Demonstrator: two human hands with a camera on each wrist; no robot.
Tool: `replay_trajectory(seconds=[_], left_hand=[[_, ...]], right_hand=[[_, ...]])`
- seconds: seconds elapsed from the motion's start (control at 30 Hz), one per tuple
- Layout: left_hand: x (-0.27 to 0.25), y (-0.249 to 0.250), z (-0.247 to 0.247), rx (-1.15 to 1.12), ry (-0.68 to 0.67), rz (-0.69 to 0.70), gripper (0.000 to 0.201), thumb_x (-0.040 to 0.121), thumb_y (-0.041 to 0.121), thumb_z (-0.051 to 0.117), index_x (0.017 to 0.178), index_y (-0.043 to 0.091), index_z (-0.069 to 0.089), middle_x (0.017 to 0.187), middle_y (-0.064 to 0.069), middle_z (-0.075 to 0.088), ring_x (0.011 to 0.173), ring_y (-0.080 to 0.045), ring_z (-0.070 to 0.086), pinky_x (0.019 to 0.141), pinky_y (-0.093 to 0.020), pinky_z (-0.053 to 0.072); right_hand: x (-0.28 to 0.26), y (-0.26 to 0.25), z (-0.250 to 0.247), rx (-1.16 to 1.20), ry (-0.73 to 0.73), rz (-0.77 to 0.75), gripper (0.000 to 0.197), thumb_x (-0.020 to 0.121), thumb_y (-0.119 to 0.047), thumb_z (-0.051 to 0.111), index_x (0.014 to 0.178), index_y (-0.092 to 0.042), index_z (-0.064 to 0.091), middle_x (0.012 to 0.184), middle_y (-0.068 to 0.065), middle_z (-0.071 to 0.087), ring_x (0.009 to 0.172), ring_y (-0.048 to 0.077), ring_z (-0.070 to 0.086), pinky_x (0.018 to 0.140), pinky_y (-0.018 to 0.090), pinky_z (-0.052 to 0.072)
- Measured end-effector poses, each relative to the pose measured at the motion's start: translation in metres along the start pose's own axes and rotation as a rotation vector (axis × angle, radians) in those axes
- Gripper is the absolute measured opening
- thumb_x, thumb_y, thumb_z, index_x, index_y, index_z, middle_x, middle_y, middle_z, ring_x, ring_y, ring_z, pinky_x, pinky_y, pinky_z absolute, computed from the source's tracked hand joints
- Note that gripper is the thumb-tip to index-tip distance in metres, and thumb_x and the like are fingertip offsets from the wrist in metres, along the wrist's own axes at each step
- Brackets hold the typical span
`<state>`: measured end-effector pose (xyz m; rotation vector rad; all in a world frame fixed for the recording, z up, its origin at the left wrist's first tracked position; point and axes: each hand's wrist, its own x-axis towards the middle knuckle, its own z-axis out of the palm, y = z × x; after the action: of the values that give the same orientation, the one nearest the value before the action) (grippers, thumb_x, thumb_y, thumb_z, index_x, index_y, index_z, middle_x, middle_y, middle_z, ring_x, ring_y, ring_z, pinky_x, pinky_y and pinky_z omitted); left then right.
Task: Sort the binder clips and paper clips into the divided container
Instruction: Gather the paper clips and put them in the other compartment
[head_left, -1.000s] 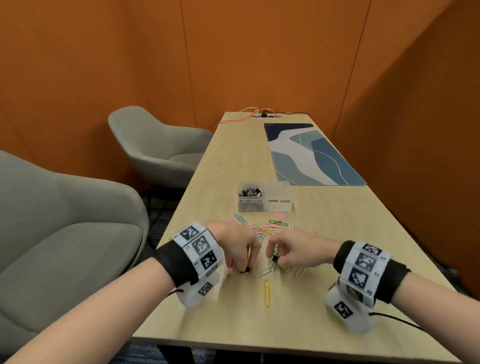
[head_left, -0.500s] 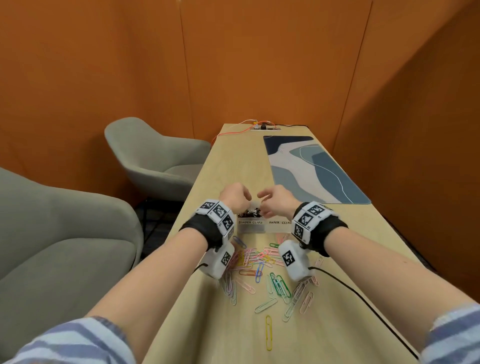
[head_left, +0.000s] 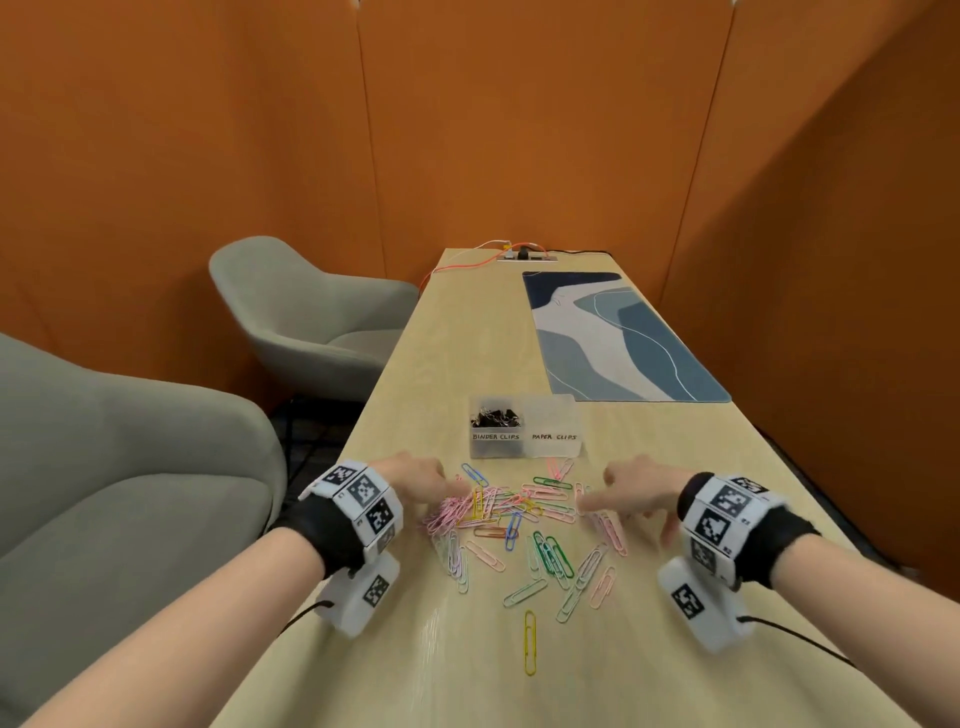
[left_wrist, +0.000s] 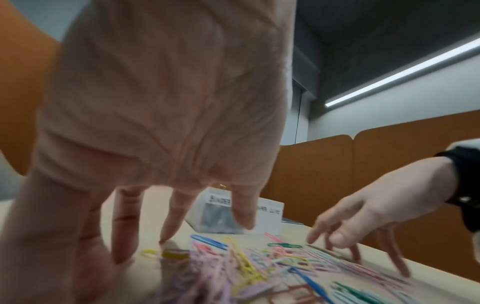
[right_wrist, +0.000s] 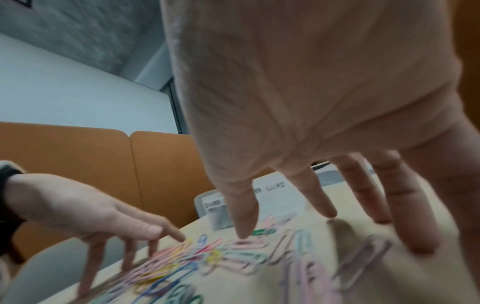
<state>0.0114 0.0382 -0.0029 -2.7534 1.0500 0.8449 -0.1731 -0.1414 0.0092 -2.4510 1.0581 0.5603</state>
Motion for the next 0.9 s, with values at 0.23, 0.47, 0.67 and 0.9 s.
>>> replay_trajectory(seconds=[0.23,0.47,0.67,0.9], left_hand=[[-0.001,0.045,0.011,-0.076,0.035,0.057,0.089,0.072,0.06,0.071,0.141,0.019,0.035,0.142,-0.012,0.031,0.121,-0.032,0.055,0.1,-0.04,0.048],[0.011,0.053,0.015,-0.151,0.184,0.186,0.048,0.08,0.027,0.073,0.119,0.009,0.052,0.125,-0.013,0.06,0.112,-0.028,0.058,0.087,-0.032,0.048],[0.013,0.049,0.012,-0.199,0.2,0.241,0.03,0.083,0.018,0.068,0.108,0.008,0.056,0.106,-0.013,0.065,0.08,-0.027,0.06,0.061,-0.03,0.049],[0.017,0.037,-0.002,-0.441,0.172,0.265,0.028,0.078,0.012,0.077,0.076,0.014,0.049,0.063,-0.001,0.06,0.048,-0.01,0.059,0.052,-0.022,0.048]], right_hand=[[0.004,-0.041,0.025,-0.143,0.078,-0.12,0.092,0.067,-0.061,0.07,0.141,-0.021,0.033,0.141,0.014,0.034,0.13,0.031,0.034,0.101,0.042,0.041],[0.018,-0.053,0.026,-0.191,0.156,-0.231,0.046,0.083,-0.013,0.058,0.129,-0.014,0.049,0.132,0.015,0.042,0.119,0.034,0.049,0.098,0.033,0.044],[0.026,-0.046,0.029,-0.144,0.208,-0.359,0.026,0.082,0.001,0.048,0.102,-0.011,0.059,0.117,0.014,0.057,0.108,0.031,0.055,0.083,0.029,0.043],[0.037,-0.025,0.008,0.403,0.124,-0.341,0.021,0.075,0.004,0.072,0.072,-0.013,0.06,0.068,0.004,0.062,0.054,0.012,0.059,0.051,0.018,0.051]])
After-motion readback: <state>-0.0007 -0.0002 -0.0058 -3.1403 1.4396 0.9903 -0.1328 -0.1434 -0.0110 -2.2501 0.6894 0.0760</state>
